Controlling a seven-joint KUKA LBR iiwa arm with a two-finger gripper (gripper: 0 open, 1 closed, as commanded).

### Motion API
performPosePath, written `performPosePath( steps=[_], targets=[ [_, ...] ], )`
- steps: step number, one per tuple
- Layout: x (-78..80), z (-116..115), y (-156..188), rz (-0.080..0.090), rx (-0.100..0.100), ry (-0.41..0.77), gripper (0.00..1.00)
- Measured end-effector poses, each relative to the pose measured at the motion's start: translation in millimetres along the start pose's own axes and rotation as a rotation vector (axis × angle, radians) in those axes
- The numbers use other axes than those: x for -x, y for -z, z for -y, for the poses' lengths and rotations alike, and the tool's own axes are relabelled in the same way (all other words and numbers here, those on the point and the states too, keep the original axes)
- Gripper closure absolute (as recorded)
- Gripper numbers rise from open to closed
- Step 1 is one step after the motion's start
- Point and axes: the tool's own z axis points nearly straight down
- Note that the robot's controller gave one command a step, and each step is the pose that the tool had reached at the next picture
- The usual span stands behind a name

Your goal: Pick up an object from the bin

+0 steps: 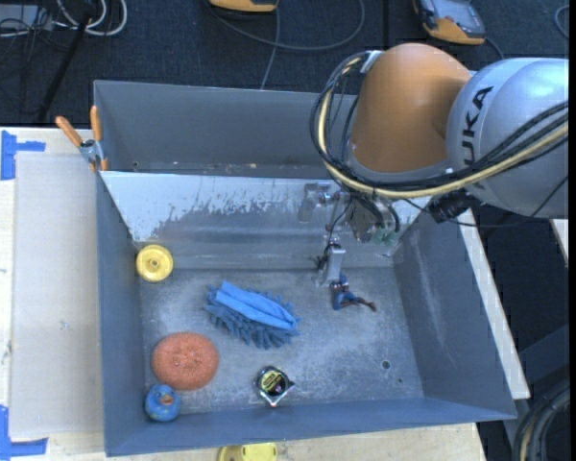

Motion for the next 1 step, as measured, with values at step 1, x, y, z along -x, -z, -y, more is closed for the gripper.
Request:
performPosePath(
  steps=[1],
  targets=[
    [-1.6,-16.2,-55.6,0.005,-0.001,0.062,0.0]
  ],
)
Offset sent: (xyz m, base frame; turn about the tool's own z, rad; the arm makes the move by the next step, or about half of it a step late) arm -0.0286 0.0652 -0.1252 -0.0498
